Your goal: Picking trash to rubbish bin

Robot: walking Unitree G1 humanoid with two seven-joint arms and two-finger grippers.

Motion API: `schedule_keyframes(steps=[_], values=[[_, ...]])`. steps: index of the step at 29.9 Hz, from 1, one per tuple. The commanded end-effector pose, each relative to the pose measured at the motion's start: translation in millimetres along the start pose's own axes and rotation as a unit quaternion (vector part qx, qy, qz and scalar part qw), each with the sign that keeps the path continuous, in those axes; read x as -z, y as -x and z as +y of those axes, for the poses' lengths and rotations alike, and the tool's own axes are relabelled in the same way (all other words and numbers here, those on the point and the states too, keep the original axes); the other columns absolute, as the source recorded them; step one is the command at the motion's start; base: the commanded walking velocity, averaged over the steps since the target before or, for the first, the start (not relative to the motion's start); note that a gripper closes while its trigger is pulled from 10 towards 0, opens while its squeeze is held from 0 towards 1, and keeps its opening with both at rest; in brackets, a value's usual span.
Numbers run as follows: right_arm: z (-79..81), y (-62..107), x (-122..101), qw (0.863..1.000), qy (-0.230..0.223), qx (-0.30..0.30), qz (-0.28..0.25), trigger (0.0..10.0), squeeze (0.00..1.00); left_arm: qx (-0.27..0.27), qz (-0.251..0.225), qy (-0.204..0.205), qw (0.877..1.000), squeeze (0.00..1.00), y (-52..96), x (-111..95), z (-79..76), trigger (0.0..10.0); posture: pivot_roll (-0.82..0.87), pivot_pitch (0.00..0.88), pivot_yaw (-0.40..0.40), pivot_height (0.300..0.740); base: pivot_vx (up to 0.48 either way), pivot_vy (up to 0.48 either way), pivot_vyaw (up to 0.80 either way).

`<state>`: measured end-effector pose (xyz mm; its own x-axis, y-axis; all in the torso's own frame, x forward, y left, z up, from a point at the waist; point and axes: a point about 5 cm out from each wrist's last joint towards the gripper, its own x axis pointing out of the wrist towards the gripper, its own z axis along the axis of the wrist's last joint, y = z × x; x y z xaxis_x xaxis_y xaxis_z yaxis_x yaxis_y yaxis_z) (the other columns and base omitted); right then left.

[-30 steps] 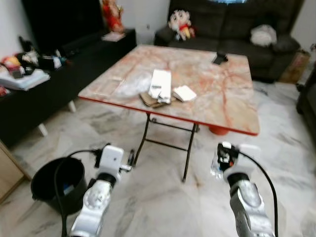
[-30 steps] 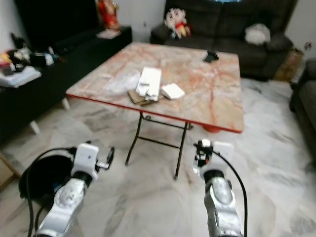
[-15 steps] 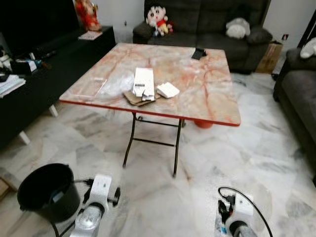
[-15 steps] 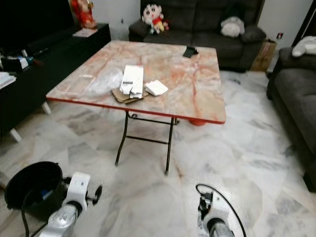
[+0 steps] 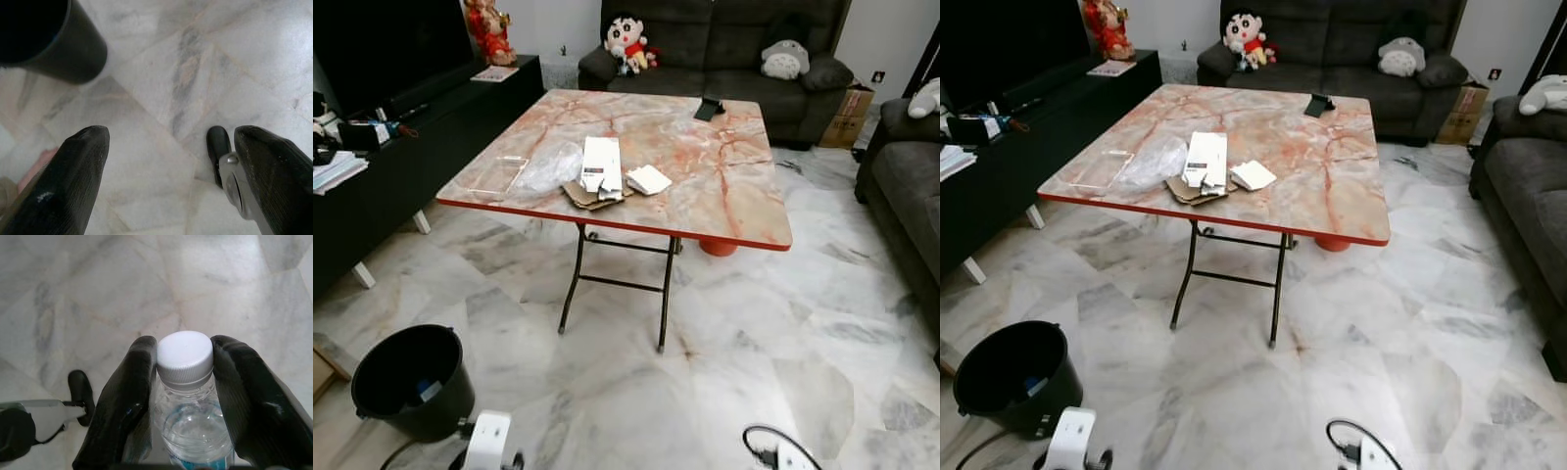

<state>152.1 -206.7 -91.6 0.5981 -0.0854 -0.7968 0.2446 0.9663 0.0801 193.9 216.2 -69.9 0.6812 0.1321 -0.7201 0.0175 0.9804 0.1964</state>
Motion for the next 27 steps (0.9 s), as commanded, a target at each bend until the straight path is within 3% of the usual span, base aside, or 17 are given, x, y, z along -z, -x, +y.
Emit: schedule_keyframes(steps=[1, 8, 18, 27], values=[[6.1, -2.2, -8.9, 1.000, 0.000, -0.012, -0.021, 10.0, 0.00, -0.011, 0.012, -0.004, 1.000, 0.00, 0.6, 4.1, 5.3, 10.0, 0.13, 0.020, -0.012, 0.740, 0.334, 0.000, 0.80], [5.7, -2.7, -10.8, 1.000, 0.000, -0.009, -0.024, 10.0, 0.00, -0.016, 0.015, -0.003, 1.000, 0.00, 1.6, 7.6, 7.3, 10.0, 0.13, 0.015, -0.014, 0.740, 0.372, 0.000, 0.80], [5.6, -3.7, -13.8, 1.000, 0.009, -0.010, -0.024, 10.0, 0.00, -0.013, 0.017, -0.002, 1.000, 0.00, 2.4, 10.4, 5.0, 10.0, 0.13, 0.019, -0.015, 0.740, 0.398, 0.000, 0.00], [7.8, -4.0, -14.3, 0.999, 0.018, -0.014, -0.024, 10.0, 0.00, -0.015, 0.017, 0.004, 1.000, 0.00, 2.8, 11.4, 3.9, 10.0, 0.14, 0.037, -0.026, 0.740, 0.399, 0.000, 0.80]])
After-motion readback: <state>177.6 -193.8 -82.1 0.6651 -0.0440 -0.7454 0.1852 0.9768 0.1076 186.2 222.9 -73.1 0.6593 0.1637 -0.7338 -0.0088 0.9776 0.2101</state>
